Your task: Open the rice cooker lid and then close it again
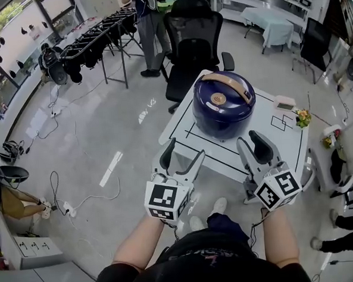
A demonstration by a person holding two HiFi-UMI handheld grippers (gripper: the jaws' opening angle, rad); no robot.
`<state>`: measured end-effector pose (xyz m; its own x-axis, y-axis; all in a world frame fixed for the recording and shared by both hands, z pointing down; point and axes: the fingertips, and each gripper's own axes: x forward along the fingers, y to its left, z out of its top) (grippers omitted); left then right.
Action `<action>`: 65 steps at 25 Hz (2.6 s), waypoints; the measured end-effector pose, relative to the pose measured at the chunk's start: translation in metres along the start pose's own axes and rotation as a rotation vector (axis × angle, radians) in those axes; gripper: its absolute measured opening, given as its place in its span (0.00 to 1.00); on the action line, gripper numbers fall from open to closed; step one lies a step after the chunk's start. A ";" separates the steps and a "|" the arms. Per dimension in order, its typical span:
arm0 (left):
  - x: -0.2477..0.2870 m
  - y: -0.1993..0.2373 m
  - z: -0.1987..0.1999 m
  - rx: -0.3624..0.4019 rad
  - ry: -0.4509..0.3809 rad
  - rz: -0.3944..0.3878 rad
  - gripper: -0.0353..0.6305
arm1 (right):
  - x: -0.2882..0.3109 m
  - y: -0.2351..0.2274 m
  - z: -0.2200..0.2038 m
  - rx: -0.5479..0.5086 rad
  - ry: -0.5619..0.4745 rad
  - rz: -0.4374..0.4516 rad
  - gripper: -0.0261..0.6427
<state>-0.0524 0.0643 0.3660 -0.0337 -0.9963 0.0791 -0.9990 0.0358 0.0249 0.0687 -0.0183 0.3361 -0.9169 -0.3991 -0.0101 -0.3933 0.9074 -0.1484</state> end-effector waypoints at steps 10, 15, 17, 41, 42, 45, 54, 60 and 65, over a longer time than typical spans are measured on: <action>0.025 0.014 -0.003 0.002 0.011 0.012 0.54 | 0.025 -0.025 -0.001 0.019 -0.009 -0.009 0.28; 0.048 0.020 -0.001 0.011 0.019 0.014 0.54 | 0.037 -0.046 0.001 0.028 -0.021 -0.015 0.28; 0.061 0.019 -0.001 0.014 0.024 0.007 0.54 | 0.040 -0.059 0.003 0.033 -0.026 -0.025 0.28; 0.238 0.004 0.010 0.103 0.058 -0.042 0.54 | 0.092 -0.220 0.011 0.088 -0.032 -0.092 0.28; 0.242 0.003 0.011 0.106 0.057 -0.042 0.54 | 0.093 -0.224 0.012 0.091 -0.035 -0.091 0.28; 0.251 0.001 0.016 0.116 0.056 -0.048 0.54 | 0.095 -0.234 0.015 0.101 -0.050 -0.095 0.28; 0.272 0.007 0.027 0.141 0.049 -0.093 0.54 | 0.106 -0.245 0.023 0.102 -0.064 -0.120 0.28; 0.290 0.023 0.033 0.167 0.047 -0.175 0.54 | 0.117 -0.247 0.027 0.092 -0.083 -0.200 0.13; 0.304 0.032 0.029 0.194 0.064 -0.279 0.54 | 0.125 -0.247 0.031 0.092 -0.107 -0.277 0.04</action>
<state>-0.0954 -0.2393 0.3617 0.2372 -0.9584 0.1586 -0.9564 -0.2591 -0.1351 0.0530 -0.2962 0.3412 -0.7616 -0.6453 -0.0604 -0.6146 0.7487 -0.2485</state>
